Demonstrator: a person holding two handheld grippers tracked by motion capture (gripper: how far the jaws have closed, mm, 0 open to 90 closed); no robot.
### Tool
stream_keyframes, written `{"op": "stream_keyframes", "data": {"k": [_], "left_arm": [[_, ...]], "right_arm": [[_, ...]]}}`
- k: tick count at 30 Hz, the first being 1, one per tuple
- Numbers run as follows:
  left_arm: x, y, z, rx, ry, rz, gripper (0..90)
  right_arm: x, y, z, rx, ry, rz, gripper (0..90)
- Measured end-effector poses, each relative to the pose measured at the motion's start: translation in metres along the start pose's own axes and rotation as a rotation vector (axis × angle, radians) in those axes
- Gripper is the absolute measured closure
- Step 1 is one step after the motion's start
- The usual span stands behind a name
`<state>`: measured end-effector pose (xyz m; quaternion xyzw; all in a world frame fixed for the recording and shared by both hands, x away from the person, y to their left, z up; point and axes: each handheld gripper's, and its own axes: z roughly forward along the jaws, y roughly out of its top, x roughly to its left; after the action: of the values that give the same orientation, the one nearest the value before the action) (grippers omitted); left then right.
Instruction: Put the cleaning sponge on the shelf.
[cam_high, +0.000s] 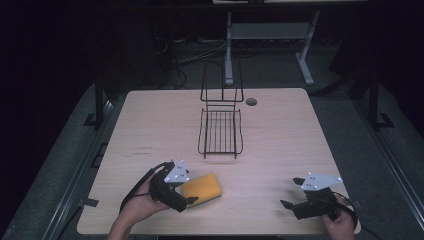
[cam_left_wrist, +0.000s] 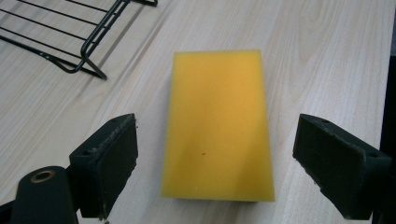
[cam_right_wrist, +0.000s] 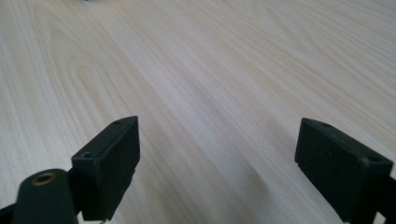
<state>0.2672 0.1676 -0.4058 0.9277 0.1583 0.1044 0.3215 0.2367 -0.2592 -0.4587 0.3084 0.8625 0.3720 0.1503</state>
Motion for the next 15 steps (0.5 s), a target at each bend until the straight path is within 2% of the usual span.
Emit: {"op": "stream_keyframes", "data": {"k": [15], "left_arm": [[0.003,0.011,0.015,0.071,-0.017,0.023,13.4]], "right_arm": [[0.0,0.0,-0.001,-0.001,-0.002,-0.005,13.8]]}}
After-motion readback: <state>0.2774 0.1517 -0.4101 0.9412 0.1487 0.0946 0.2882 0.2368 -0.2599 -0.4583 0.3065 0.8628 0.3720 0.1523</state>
